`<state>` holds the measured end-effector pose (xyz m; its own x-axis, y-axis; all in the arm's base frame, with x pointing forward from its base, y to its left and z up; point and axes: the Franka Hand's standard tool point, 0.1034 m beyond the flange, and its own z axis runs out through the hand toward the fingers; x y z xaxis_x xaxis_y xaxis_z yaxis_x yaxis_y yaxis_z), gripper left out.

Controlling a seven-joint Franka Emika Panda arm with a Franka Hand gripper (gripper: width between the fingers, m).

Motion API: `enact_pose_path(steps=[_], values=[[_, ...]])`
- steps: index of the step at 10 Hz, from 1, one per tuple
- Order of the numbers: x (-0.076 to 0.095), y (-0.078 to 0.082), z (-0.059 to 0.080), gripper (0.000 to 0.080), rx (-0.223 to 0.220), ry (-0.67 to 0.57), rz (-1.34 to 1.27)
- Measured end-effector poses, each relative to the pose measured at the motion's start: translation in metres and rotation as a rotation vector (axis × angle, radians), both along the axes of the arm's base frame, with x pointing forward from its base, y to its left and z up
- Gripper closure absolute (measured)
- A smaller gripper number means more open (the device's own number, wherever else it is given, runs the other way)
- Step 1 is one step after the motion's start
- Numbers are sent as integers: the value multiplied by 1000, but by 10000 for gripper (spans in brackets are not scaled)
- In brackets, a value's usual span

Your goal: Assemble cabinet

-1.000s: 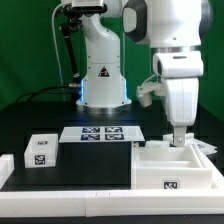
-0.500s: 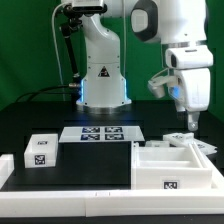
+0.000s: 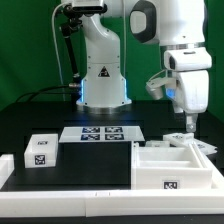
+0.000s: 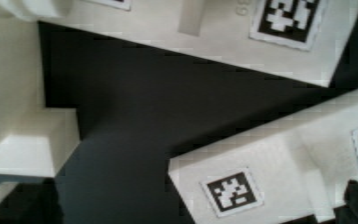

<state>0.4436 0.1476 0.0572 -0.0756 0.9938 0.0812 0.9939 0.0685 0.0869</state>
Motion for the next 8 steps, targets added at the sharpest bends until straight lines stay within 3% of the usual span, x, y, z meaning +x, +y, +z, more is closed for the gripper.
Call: enact_pose_path(steps=[4, 8], values=[[-18, 15, -15, 2, -13, -15, 218], [-19, 14, -16, 2, -11, -15, 214]])
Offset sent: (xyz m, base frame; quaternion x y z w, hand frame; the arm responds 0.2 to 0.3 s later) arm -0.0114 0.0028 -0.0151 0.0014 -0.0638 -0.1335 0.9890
